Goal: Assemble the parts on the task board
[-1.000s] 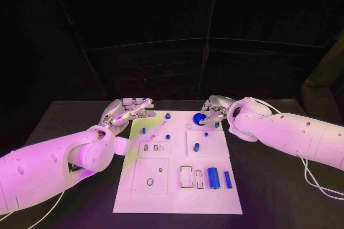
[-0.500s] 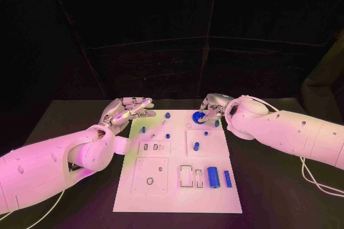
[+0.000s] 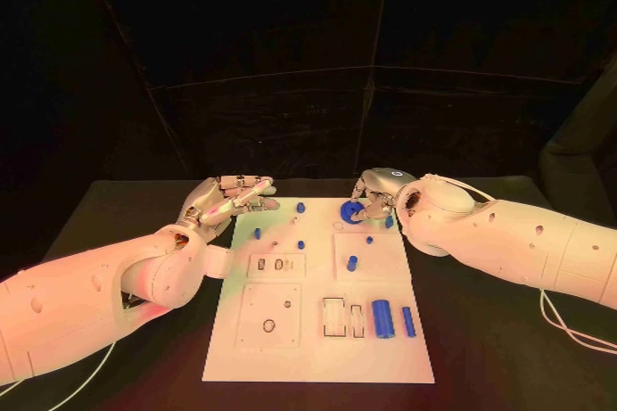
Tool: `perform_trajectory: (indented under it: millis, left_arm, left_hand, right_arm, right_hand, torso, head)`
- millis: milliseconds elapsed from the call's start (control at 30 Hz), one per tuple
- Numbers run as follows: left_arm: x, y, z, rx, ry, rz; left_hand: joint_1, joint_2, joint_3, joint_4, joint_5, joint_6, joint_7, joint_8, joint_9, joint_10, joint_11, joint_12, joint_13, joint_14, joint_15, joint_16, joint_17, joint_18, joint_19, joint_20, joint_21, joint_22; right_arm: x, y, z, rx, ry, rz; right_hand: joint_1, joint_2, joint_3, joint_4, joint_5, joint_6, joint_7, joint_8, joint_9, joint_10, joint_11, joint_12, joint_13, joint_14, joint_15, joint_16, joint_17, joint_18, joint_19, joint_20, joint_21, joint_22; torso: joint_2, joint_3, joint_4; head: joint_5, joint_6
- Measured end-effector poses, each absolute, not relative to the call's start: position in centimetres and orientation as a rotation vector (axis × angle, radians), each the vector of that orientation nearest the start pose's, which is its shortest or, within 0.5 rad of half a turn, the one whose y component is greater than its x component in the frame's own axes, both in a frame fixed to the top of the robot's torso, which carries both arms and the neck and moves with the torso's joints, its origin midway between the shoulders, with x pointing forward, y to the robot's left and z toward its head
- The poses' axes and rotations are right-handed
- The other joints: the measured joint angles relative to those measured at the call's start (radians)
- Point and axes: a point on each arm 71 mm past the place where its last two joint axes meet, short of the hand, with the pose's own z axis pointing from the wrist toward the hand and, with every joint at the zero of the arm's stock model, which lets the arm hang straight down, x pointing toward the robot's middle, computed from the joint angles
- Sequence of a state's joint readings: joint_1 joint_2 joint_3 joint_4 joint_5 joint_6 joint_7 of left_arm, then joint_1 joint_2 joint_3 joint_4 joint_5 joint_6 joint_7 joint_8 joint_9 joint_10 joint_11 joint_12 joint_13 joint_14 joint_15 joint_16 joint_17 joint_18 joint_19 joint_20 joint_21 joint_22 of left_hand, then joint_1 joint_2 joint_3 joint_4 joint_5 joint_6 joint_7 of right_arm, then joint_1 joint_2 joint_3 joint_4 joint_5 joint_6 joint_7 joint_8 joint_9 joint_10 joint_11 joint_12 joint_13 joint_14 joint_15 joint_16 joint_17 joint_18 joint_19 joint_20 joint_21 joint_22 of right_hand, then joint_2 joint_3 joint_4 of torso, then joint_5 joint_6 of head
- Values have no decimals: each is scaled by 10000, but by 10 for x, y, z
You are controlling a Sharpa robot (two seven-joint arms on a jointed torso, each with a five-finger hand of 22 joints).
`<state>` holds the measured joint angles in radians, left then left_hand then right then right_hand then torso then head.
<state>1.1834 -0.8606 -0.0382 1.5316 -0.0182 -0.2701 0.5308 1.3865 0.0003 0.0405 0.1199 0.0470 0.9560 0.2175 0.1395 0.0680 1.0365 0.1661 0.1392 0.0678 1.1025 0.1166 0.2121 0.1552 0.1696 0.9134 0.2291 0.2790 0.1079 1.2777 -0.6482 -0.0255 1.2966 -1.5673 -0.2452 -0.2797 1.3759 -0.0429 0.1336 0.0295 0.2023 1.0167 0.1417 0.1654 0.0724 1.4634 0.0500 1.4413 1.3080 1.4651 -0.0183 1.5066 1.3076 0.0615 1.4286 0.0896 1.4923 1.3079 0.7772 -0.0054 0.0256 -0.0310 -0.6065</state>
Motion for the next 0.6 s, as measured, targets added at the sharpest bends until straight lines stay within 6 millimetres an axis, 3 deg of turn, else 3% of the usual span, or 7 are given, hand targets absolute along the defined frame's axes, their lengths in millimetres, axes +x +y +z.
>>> perform_trajectory:
  millis: [333, 600]
  left_arm:
    - [485, 216, -175, -10267, 13161, -16459]
    - [485, 215, -175, -10268, 13169, -16461]
  left_hand:
    - [0, 0, 0, 0, 0, 26, 26, 0, 0, 0, 0, 0, 0, 0, 0, 0, -1, 0, 0, 0, 0, 1]
    - [0, 0, 0, 0, 0, 24, 25, 0, 0, 0, 0, 0, 0, 0, 0, 0, -2, 1, 0, 0, 0, -10]
  right_arm:
    - [524, -140, -144, -2132, 15249, 4959]
    - [522, -102, -141, -2588, 14866, 5455]
  right_hand:
    - [-145, -29, 265, 36, 224, 53, 53, -126, -72, 0, 0, 70, -1, 0, 1, 5, -1, 1, 121, -20, 94, -1]
    - [-208, -41, 286, 55, 224, 53, 53, -159, -72, -1, 0, 70, -1, 0, 1, 5, -1, 2, 120, -20, 94, -1]
  torso:
    - [-1, -12, 10]
    - [7, -17, 22]
  head:
    - [50, 55]
    - [100, 43]
